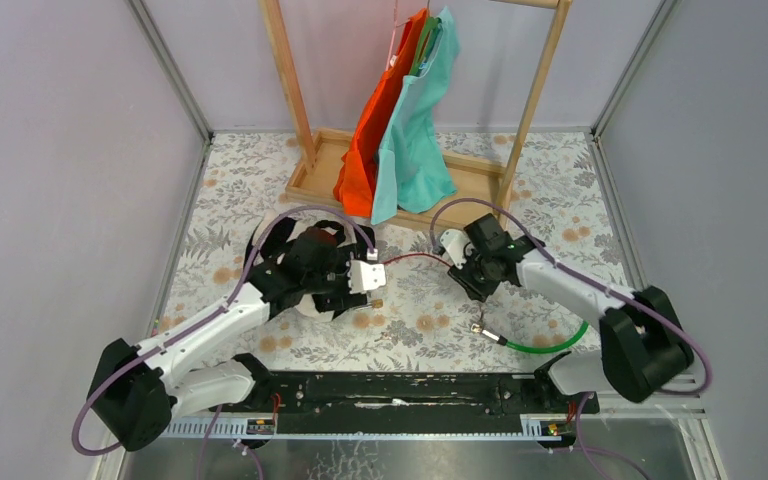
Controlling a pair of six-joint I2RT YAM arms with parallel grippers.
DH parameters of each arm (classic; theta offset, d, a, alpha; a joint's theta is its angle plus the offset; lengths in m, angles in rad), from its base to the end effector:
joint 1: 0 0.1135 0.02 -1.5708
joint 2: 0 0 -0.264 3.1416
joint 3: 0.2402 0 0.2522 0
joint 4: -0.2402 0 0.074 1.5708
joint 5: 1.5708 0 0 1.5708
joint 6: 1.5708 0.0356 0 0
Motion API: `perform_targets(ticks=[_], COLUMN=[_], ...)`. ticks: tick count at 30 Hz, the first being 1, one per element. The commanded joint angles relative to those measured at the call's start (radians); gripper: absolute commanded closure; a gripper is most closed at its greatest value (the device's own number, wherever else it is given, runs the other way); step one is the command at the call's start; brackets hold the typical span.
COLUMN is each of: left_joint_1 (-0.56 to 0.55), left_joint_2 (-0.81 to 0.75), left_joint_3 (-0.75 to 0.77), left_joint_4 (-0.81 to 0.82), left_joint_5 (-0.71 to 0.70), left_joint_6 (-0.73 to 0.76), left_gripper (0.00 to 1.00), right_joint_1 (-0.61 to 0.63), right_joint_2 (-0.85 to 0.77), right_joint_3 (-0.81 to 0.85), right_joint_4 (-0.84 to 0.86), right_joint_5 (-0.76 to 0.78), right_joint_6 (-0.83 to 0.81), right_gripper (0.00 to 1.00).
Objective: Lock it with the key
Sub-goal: Pick up the lock from the center of the board, then lock the lock.
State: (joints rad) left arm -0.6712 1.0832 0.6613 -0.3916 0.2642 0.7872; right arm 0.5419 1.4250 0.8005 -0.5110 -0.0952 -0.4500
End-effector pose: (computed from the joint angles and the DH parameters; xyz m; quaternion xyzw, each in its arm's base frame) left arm 0.1656 -0.1434 0.2224 0.6500 0.6544 -0.1009 0.3729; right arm 0.2224 0.1378 0.1809 -0.4731 0.8529 0.0563 0.2133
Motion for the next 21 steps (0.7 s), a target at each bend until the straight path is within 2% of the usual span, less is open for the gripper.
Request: perform_targets(ticks=[1, 11, 14, 18, 21], left_joint_1=[0.007, 0.007, 0.007, 0.009, 0.010], left_joint_2=[-0.022, -0.020, 0.006, 0.037, 0.048], left_joint_3=[0.150, 0.311, 0.359, 0.403, 0.416], left_joint_4=[-0.146, -0.239, -0.239, -0.219, -0.186], left_joint_5=[0.143, 0.244, 0.251, 0.265, 0.208], left_joint_6=[-0.055, -0.072, -0.133, -0.232, -0.345], left_gripper=[0.23, 0.23, 0.23, 0.29, 0.33], right_joint_1=[-0.029, -0.123, -0.127, -0.126, -0.125], right_joint_2=[-0.139, -0.264, -0.316, -0.339, -0.326], right_joint_3=[0.066, 0.194, 0.211, 0.244, 0.269], right_joint_4=[0.002, -0.157, -0.186, -0.244, -0.252], right_joint_5=[-0.070, -0.108, -0.167, -0.306, -0.401], right_joint_6=[-0.119, -0.232, -0.301, -0.370, -0.380], right_gripper=[1.00, 1.00, 1.00, 1.00, 1.00])
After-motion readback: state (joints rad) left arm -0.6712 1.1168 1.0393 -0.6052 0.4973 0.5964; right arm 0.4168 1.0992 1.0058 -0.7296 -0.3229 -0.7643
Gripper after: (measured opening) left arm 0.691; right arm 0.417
